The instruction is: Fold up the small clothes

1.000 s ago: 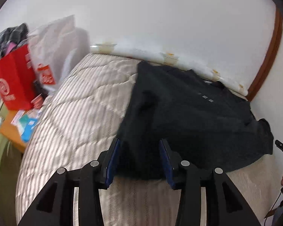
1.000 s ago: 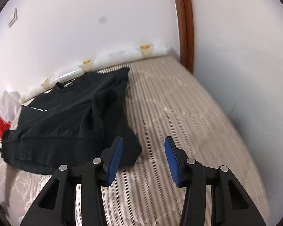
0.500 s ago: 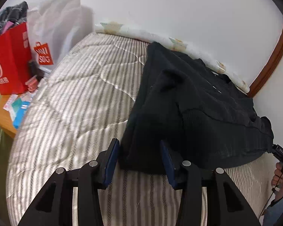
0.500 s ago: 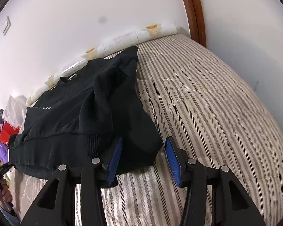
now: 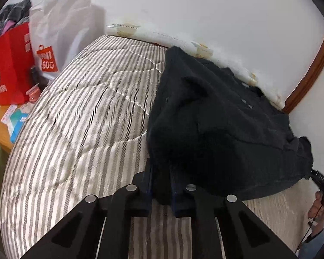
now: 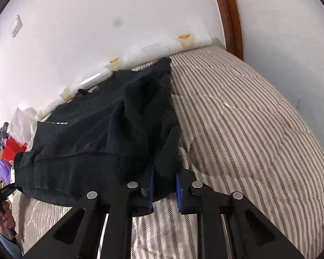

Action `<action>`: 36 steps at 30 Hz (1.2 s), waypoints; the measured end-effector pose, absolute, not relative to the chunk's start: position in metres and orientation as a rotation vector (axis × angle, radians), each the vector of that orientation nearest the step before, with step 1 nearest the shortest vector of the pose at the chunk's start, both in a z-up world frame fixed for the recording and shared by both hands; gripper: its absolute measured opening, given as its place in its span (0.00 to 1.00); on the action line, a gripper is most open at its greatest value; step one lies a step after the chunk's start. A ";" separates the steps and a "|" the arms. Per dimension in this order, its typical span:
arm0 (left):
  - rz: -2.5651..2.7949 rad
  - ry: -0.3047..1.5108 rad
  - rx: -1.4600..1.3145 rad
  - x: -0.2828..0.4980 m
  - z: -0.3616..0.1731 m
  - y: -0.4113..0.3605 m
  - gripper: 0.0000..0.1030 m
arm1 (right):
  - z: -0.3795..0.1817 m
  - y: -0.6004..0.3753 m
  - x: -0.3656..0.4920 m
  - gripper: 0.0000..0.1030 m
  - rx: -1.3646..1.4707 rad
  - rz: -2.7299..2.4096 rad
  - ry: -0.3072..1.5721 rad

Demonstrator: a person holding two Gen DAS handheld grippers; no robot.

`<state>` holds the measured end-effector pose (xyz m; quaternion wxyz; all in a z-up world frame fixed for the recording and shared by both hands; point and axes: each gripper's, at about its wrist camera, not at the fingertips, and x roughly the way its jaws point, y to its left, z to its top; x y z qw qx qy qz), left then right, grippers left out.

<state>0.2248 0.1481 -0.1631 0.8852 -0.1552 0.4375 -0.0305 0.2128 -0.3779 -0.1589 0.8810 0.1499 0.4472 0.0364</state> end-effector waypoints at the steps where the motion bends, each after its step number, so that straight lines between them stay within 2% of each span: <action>1: -0.065 0.903 -0.332 0.221 -0.161 0.151 0.11 | -0.158 -0.379 0.209 0.16 0.323 0.081 0.930; 9: -0.084 0.919 -0.324 0.167 -0.154 0.160 0.11 | -0.145 -0.384 0.156 0.15 0.357 0.117 0.928; 20: -0.074 0.916 -0.178 0.103 -0.151 0.134 0.12 | -0.144 -0.389 0.102 0.18 0.299 0.064 0.957; 22: -0.055 0.920 -0.161 0.101 -0.149 0.131 0.13 | -0.140 -0.389 0.097 0.23 0.284 0.038 0.959; 26: -0.029 0.902 -0.144 0.093 -0.136 0.133 0.15 | -0.117 -0.384 0.077 0.27 0.201 -0.018 0.925; 28: -0.047 0.879 -0.148 0.085 -0.128 0.134 0.16 | -0.105 -0.378 0.065 0.38 0.147 -0.017 0.896; 30: -0.082 0.853 -0.161 0.077 -0.120 0.134 0.31 | -0.100 -0.369 0.057 0.42 0.117 0.019 0.890; 31: -0.100 0.846 -0.164 0.075 -0.118 0.133 0.34 | -0.100 -0.363 0.054 0.42 0.107 0.051 0.903; 34: -0.147 0.833 -0.161 0.066 -0.113 0.124 0.35 | -0.112 -0.344 0.047 0.40 0.076 0.112 0.960; 35: -0.160 0.832 -0.154 0.064 -0.114 0.120 0.35 | -0.116 -0.337 0.045 0.37 0.067 0.132 0.973; 36: -0.180 0.835 -0.142 0.062 -0.115 0.115 0.35 | -0.123 -0.328 0.044 0.27 0.050 0.152 0.989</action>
